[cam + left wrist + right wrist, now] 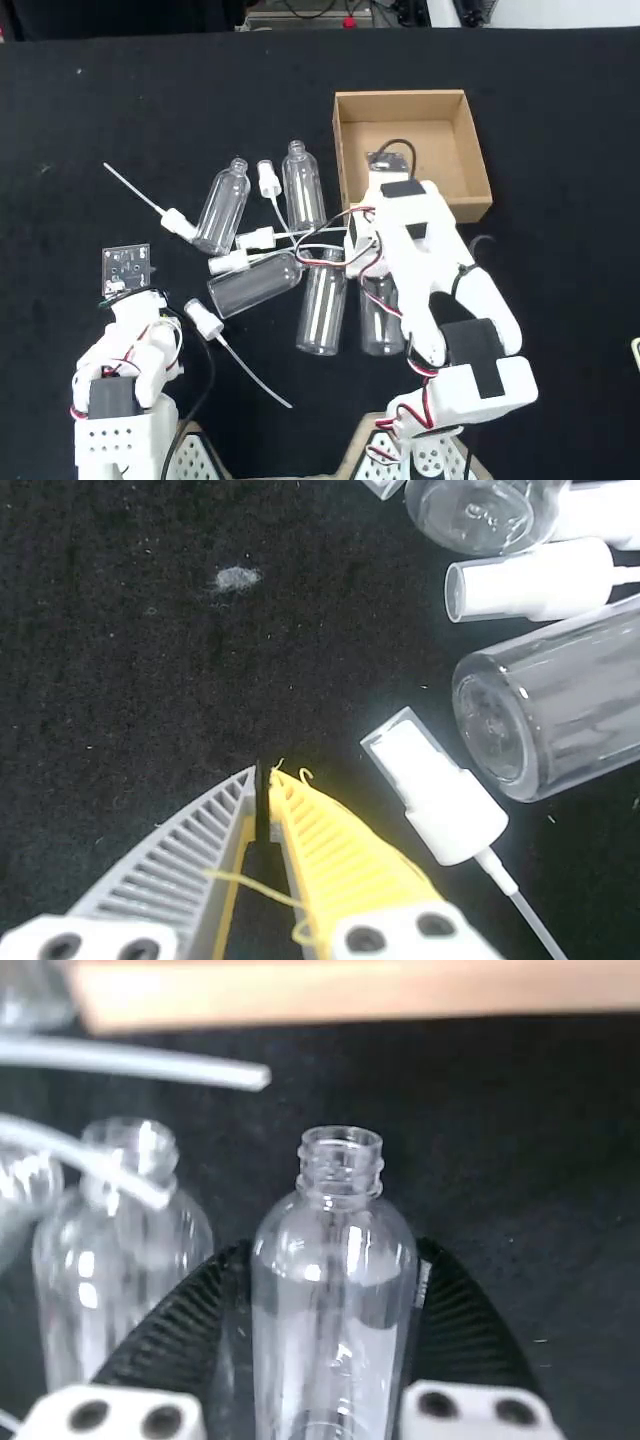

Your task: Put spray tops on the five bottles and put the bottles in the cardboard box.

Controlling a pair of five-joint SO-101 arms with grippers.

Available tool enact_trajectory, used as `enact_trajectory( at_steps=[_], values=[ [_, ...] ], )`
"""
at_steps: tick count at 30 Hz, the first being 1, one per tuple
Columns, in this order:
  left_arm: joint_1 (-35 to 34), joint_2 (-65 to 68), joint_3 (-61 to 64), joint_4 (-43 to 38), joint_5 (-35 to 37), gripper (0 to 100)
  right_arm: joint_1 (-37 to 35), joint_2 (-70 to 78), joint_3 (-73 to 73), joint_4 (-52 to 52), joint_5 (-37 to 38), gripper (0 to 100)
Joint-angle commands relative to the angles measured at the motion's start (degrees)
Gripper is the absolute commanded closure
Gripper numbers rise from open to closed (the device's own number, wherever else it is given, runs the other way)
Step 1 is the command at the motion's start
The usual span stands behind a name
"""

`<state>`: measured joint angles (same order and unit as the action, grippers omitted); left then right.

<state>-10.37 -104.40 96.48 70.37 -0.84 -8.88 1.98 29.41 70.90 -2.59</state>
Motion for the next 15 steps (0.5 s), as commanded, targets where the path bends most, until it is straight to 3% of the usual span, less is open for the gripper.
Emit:
enact_trajectory(
  at_steps=[1,5,8,11,15],
  values=[
    [0.4,0.1,0.9,0.4,-0.1,97,0.7,-9.4,-3.6,2.5,18.5,87.0],
    [0.4,0.1,0.9,0.4,-0.1,97,2.9,-15.6,-2.2,5.5,44.1,87.0],
    [0.4,0.1,0.9,0.4,-0.1,97,5.7,-17.4,2.6,0.5,56.1,87.0],
    [0.4,0.1,0.9,0.4,-0.1,97,8.1,-17.3,10.2,-6.9,62.0,86.9],
    [0.4,0.1,0.9,0.4,-0.1,97,7.5,-17.5,14.5,-6.2,61.2,79.2]
  ],
)
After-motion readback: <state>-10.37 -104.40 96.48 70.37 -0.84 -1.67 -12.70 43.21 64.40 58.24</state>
